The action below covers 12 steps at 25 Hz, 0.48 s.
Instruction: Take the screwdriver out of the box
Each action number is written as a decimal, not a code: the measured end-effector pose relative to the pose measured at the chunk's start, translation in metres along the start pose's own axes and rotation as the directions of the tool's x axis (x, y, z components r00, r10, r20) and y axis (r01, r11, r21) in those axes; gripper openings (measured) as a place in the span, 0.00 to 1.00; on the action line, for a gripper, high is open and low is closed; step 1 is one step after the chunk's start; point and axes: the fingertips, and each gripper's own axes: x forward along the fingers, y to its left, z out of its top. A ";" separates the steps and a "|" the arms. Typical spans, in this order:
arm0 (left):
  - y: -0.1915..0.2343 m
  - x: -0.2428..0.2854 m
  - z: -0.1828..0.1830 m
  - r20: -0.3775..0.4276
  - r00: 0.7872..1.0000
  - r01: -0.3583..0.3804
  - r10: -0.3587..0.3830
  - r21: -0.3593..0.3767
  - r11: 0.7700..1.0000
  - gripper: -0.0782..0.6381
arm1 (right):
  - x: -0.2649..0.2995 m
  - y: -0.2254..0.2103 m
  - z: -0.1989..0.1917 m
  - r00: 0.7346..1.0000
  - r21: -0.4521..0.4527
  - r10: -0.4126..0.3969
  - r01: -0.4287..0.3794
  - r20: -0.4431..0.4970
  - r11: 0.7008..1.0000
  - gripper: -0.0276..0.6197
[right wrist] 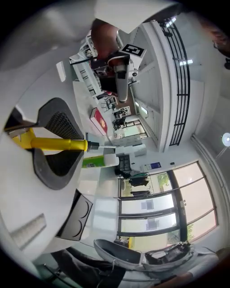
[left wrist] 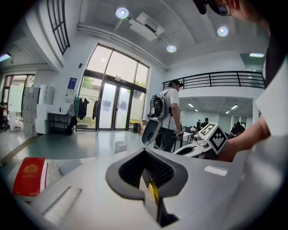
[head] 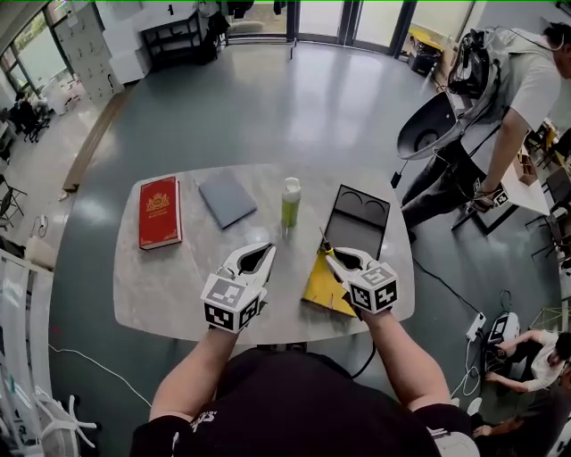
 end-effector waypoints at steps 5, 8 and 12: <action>0.014 -0.019 0.021 0.055 0.997 -0.054 0.053 0.012 0.998 0.11 | -0.004 0.016 0.052 0.991 -0.026 0.053 -0.050 0.119 0.998 0.18; 0.027 -0.034 0.031 0.085 0.993 -0.079 0.076 0.033 0.996 0.11 | -0.005 0.032 0.082 0.979 -0.046 0.090 -0.083 0.183 0.995 0.18; 0.047 -0.056 0.040 0.107 0.991 -0.080 0.076 0.041 0.996 0.11 | -0.006 0.060 0.115 0.958 -0.071 0.116 -0.101 0.264 0.992 0.18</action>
